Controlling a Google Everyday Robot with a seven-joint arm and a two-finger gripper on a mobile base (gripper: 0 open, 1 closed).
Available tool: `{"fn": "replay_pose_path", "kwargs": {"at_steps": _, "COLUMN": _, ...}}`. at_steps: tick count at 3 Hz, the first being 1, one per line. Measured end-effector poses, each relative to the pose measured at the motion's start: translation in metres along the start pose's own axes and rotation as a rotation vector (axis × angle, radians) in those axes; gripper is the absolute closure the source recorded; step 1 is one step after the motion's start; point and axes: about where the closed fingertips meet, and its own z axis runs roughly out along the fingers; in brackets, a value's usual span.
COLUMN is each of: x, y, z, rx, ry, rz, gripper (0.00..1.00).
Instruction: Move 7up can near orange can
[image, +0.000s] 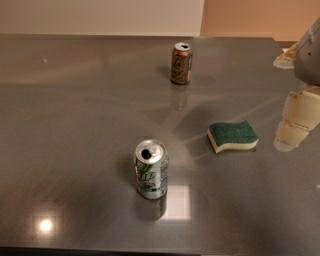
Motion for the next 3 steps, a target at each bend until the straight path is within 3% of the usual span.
{"fn": "replay_pose_path", "kwargs": {"at_steps": 2, "x": -0.003, "y": -0.001, "z": -0.001, "rx": 0.001, "ry": -0.009, "rz": -0.015, "gripper": 0.0}}
{"fn": "replay_pose_path", "kwargs": {"at_steps": 3, "x": -0.018, "y": 0.005, "z": 0.004, "rx": -0.046, "ry": -0.051, "rz": -0.065, "gripper": 0.0}}
